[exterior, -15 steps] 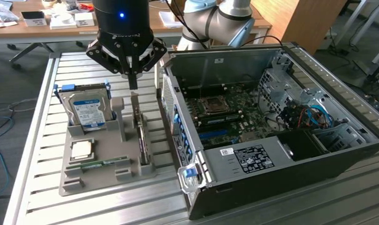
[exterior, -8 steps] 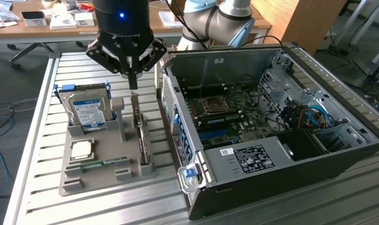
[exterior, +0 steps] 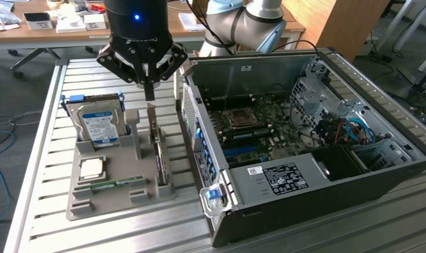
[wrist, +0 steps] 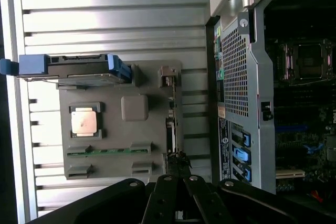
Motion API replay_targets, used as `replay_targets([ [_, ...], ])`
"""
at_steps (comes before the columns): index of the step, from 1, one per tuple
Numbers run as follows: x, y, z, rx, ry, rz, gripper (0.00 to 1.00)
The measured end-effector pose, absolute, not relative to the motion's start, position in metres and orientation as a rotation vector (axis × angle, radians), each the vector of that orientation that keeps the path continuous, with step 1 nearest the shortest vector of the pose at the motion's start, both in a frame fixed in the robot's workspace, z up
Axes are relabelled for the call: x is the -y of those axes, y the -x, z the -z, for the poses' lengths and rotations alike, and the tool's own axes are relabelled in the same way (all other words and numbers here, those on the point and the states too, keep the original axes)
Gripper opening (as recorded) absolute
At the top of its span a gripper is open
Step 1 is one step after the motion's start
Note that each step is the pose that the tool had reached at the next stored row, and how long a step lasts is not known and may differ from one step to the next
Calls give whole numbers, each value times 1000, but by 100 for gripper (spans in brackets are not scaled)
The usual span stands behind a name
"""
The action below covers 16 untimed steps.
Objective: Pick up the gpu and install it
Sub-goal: 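Reach for the gpu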
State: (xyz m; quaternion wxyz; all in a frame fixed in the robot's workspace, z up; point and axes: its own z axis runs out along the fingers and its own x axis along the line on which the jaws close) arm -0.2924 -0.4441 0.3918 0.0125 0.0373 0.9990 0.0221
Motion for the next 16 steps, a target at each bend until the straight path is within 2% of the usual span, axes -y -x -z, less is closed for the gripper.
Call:
replay_targets([
  [16,455,293,-392,-3114,-117,-69,11],
])
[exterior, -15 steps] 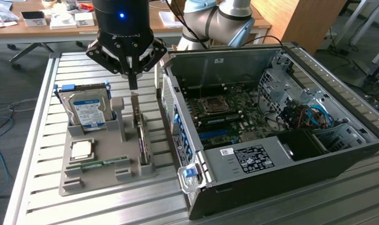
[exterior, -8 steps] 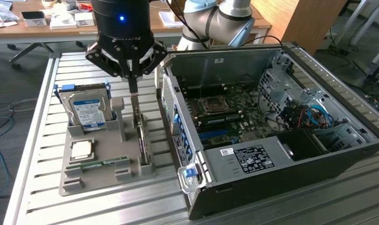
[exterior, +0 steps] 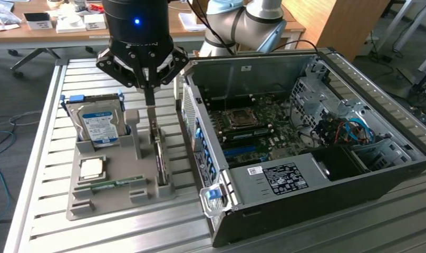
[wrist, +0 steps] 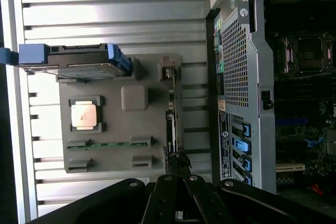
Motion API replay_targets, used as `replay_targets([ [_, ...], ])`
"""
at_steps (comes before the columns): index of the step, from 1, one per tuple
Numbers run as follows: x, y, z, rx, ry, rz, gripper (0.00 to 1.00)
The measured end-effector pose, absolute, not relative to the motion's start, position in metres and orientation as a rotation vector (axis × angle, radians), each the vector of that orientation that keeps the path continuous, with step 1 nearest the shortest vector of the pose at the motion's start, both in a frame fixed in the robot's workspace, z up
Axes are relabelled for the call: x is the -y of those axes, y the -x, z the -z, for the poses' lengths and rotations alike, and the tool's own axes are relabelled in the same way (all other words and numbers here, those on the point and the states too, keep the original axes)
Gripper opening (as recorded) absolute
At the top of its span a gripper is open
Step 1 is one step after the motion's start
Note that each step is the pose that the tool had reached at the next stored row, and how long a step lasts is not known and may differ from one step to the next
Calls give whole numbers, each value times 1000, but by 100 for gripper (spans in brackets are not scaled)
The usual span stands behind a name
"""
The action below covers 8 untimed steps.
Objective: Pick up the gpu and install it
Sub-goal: 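Reach for the gpu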
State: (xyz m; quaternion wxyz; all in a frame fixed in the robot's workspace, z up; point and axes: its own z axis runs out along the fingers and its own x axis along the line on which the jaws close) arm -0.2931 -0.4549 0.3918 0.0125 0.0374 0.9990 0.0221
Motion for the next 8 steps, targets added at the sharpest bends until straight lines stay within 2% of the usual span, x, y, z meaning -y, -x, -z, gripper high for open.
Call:
replay_targets([
  [8,458,293,-392,-3114,-117,-69,11],
])
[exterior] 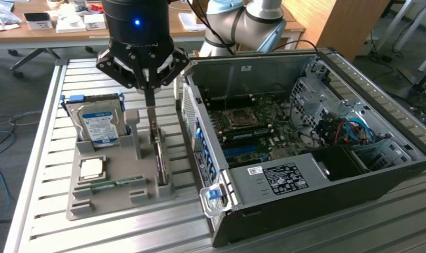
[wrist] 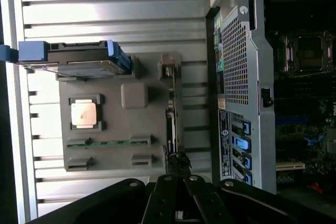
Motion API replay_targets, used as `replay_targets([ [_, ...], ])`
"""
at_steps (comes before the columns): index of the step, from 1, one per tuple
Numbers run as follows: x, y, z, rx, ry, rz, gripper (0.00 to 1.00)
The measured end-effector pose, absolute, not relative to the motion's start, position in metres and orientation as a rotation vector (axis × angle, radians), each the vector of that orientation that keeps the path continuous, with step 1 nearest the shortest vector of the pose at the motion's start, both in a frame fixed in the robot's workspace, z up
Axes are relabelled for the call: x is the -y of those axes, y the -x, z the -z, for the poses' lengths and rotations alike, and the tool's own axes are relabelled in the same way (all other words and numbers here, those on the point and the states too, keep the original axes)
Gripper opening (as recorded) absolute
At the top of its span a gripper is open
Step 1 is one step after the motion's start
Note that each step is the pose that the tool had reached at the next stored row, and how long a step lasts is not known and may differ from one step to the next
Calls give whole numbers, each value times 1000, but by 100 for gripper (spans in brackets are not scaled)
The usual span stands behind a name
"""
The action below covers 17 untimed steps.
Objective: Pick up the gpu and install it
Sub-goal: 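Reach for the gpu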
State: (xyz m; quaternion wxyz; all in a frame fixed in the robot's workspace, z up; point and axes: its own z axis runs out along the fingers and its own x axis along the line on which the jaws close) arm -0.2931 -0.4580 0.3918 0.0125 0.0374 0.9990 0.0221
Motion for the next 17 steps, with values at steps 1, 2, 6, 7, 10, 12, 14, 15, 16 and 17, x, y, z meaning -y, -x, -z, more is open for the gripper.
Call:
replay_targets([
  [1,458,293,-392,-3114,-117,-69,11],
  [2,459,293,-392,-3114,-117,-69,11],
  [6,461,293,-392,-3114,-117,-69,11],
  [7,461,293,-392,-3114,-117,-69,11],
  [10,464,293,-392,-3114,-117,-69,11],
  [12,465,293,-392,-3114,-117,-69,11],
  [14,466,293,-392,-3114,-117,-69,11],
  [15,467,294,-392,-3114,-117,-69,11],
  [16,468,294,-392,-3114,-117,-69,11],
  [17,469,294,-392,-3114,-116,-69,11],
])
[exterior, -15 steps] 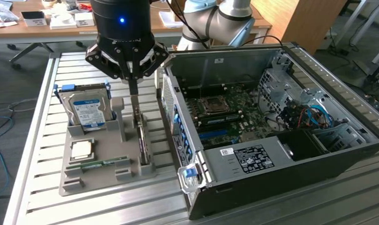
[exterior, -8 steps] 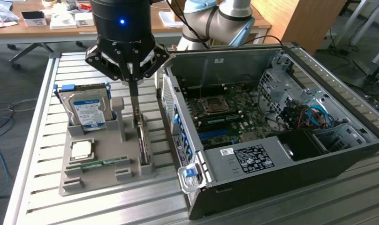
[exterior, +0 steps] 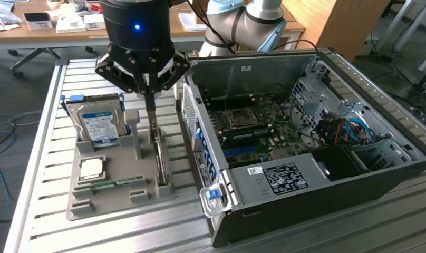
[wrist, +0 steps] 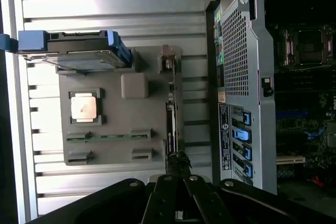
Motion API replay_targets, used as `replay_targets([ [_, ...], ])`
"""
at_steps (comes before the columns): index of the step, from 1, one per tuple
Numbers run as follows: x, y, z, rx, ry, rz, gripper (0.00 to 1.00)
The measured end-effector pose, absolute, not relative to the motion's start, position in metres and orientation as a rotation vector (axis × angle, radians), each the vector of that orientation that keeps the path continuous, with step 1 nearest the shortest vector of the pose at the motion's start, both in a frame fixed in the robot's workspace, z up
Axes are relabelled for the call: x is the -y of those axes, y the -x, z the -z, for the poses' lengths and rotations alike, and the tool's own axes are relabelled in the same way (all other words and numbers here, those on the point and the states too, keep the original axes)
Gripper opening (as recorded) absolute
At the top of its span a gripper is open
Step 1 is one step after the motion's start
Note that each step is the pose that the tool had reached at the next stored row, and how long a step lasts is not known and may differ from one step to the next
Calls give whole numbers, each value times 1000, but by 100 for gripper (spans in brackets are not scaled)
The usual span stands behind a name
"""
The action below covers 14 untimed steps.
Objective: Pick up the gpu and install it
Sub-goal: 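Reach for the gpu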
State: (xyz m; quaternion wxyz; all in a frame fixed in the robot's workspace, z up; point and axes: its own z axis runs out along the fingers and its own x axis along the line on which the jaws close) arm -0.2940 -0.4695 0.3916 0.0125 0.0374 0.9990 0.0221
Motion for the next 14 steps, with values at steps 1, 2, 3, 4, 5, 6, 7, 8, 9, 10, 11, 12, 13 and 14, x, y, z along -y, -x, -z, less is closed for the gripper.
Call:
replay_targets([
  [1,471,294,-392,-3114,-116,-69,11],
  [2,472,295,-392,-3114,-116,-69,11],
  [3,473,295,-392,-3114,-116,-69,11],
  [4,474,295,-392,-3114,-116,-69,11],
  [5,475,296,-392,-3113,-116,-69,11],
  [6,476,296,-392,-3113,-116,-69,11],
  [7,476,296,-391,-3113,-116,-69,11],
  [8,476,296,-391,-3113,-116,-69,11],
  [9,476,296,-391,-3113,-116,-69,11],
  [10,476,296,-391,-3113,-115,-69,11],
  [11,476,296,-391,-3114,-115,-69,11],
  [12,476,296,-391,-3114,-115,-69,11],
  [13,476,296,-391,-3114,-115,-69,11],
  [14,477,296,-391,-3114,-115,-69,11],
])
